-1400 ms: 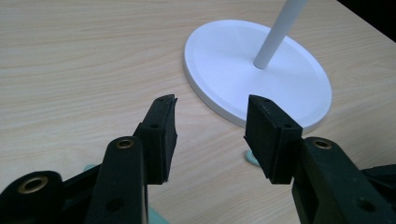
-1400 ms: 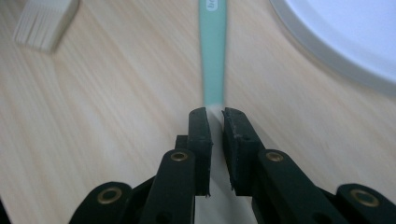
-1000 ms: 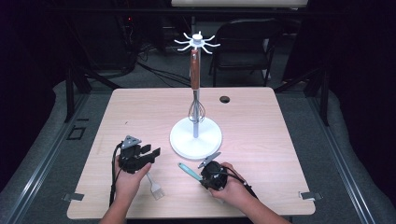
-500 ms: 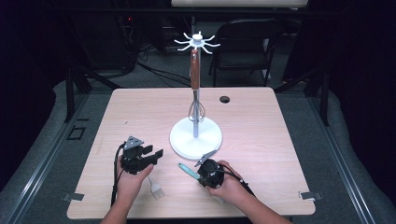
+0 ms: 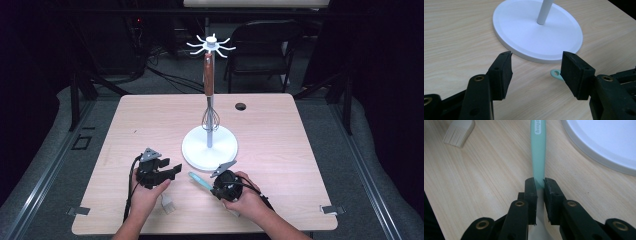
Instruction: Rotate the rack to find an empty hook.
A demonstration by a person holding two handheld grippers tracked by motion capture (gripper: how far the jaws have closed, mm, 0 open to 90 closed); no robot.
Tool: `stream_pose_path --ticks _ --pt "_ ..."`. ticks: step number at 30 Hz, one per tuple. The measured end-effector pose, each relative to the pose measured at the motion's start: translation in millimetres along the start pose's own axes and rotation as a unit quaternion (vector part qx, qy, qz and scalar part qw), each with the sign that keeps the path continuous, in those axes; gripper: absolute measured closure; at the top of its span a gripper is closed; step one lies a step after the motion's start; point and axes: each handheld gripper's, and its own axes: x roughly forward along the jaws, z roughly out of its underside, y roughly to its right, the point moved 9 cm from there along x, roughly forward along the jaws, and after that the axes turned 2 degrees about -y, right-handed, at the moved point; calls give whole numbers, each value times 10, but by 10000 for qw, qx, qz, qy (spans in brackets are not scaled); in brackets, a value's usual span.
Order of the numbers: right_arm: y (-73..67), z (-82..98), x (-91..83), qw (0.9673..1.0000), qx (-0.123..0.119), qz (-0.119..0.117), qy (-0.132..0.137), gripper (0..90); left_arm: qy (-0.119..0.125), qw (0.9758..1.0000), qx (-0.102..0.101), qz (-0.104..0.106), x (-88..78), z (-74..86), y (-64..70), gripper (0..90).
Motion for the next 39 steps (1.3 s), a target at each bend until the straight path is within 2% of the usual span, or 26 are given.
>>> stream_pose_path --ticks 5,8,12,19,24,33,39 --pt "-7 -52 -59 9999 -3 18 170 810 -19 9998 15 206 57 19 92 402" --pt "-4 -92 -99 9995 21 43 309 810 -20 9997 24 256 74 23 127 393" --pt "11 -131 -162 9993 -39 84 374 810 -61 9990 79 425 101 35 203 383" --pt "-26 -207 -212 9983 -57 19 585 810 -41 9979 -21 648 127 35 278 379" --pt "-80 -263 -213 9977 -76 -46 669 810 -46 9969 -17 781 132 30 336 378" --pt "-106 -285 -125 9981 -108 -56 598 808 5 9956 44 939 128 15 412 385" --pt "-120 -283 -76 9985 -114 -53 540 803 41 9955 74 941 125 8 429 394"
